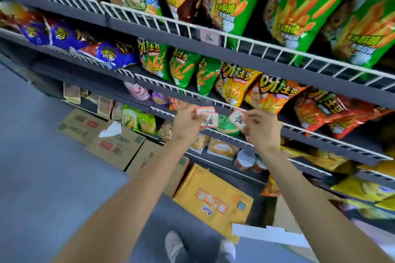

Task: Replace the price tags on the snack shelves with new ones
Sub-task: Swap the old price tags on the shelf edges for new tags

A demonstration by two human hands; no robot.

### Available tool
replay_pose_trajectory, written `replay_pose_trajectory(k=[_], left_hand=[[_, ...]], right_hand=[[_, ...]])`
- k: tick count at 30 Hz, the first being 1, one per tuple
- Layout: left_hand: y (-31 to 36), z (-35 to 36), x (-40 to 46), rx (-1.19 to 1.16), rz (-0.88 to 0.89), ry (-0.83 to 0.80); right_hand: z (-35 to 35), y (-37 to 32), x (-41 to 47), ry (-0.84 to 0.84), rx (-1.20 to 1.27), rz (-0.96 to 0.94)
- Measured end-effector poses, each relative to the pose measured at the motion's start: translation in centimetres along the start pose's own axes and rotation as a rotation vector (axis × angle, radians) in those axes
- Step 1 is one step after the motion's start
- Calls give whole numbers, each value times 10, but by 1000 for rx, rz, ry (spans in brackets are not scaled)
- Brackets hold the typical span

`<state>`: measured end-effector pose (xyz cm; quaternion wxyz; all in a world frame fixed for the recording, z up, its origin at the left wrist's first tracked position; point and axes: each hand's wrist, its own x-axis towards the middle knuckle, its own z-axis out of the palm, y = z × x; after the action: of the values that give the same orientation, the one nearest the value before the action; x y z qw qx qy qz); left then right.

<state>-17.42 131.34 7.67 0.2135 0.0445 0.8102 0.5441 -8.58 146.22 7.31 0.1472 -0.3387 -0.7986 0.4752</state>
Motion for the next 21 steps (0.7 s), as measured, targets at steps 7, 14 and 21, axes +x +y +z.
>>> replay_pose_trajectory(k=[7, 14, 21], left_hand=[[-34, 25, 72, -72, -90, -11], [-54, 37, 122, -140, -202, -58], [-69, 36, 138, -193, -185, -64]], right_hand=[[36, 29, 33, 15, -16, 14], [77, 39, 71, 36, -128, -95], [90, 39, 92, 26, -141, -182]])
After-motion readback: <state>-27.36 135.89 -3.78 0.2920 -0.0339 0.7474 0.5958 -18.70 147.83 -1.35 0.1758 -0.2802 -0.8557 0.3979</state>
